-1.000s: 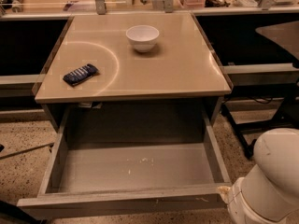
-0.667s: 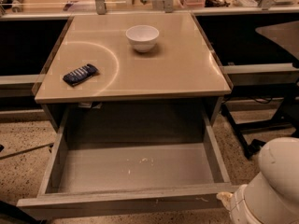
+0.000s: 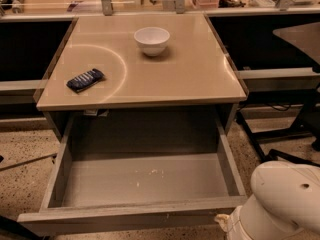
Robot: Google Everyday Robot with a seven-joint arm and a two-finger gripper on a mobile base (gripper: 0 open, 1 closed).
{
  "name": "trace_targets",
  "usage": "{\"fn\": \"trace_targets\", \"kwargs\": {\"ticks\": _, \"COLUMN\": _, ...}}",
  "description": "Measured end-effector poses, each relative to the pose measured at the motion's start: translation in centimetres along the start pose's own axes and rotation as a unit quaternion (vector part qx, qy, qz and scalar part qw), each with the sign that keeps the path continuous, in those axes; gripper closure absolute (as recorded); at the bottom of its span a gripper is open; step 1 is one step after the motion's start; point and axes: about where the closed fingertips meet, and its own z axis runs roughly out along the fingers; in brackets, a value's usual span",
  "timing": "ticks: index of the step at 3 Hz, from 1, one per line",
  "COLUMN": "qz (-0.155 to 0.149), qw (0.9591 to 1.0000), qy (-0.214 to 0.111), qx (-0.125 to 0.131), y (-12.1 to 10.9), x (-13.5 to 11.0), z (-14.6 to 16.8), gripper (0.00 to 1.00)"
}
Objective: Close top drawer
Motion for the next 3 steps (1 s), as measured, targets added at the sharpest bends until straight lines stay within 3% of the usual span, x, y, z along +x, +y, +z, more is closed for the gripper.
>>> {"fn": "trace_targets", "kwargs": {"ticks": 1, "qz": -0.035, "qw": 0.9992, "qy": 0.013, "qx": 0.012, "y": -2.3, "x": -1.8, "z": 0.5, "gripper": 0.0}}
{"fn": "trace_targets", "kwargs": {"ticks": 3, "qz": -0.079, "qw": 0.9944, "qy": 0.037, "qx": 0.061, "y": -6.5, "x": -5.3, "z": -2.6, "gripper": 0.0}}
